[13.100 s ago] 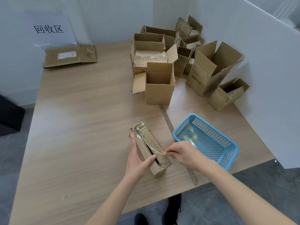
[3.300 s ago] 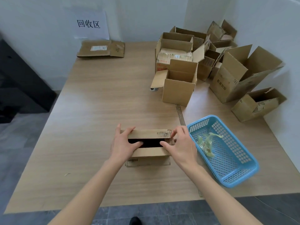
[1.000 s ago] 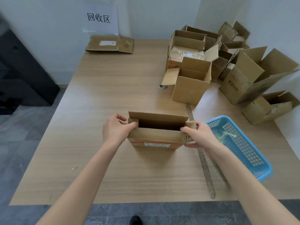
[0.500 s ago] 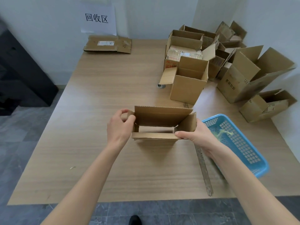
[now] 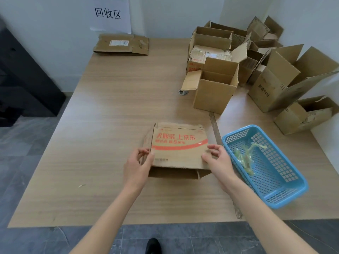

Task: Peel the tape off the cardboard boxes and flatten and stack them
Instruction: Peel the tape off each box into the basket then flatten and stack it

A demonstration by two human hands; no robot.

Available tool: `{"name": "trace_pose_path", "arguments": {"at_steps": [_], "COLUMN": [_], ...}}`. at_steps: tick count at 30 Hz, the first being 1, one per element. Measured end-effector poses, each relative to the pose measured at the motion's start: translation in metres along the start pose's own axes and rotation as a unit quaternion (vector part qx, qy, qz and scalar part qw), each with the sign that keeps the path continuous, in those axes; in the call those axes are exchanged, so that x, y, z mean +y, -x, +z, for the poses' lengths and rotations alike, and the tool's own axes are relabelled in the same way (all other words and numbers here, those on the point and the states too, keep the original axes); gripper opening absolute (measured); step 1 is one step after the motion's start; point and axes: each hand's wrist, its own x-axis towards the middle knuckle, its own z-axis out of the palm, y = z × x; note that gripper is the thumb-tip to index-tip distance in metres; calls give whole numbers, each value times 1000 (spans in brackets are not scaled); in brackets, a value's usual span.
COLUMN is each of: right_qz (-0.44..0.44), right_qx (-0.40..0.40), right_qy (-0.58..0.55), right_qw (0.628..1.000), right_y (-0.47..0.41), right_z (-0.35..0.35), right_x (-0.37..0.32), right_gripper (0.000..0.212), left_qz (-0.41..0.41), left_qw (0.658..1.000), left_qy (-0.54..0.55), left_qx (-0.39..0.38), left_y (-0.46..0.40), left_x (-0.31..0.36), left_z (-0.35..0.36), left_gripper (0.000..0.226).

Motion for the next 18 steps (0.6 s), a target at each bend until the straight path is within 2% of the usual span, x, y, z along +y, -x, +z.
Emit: {"name": "trace_pose_path", "arguments": {"at_steps": [1,3,5,8,12,15,18], "right_qz": [10,17,-16,-70,-147,-215,-239], "right_qx": [-10,-20,-34,-32,9,-4,-15], "right_qy": [-16,-18,53,196,381,462,476], "right_qw": [1000,999,998,978,913,861,846], "right_y": [0,1,0,1,-6,-20,-41], "right_z": [2,6,9,14,19,29,44], "right_x": [10,26,42,62,75,78,74], "right_gripper": [38,56,60,57,54,44,47], "left_qz": [7,32,52,109,184,227,221], "left_qw": [998,985,961,899,865,839,849], "left_qy": [-69,-162,-251,-405,-450,-474,-457], "left_qx": [-13,-55,-104,-126,-125,-140,-144], "left_y": [3,9,13,13,-5,-23,-39], "left_x": [-14,-42,-62,-78,-76,-79,-83], "left_z": [2,5,8,13,15,24,34], "left_gripper": [14,45,60,65,65,64,66]}}
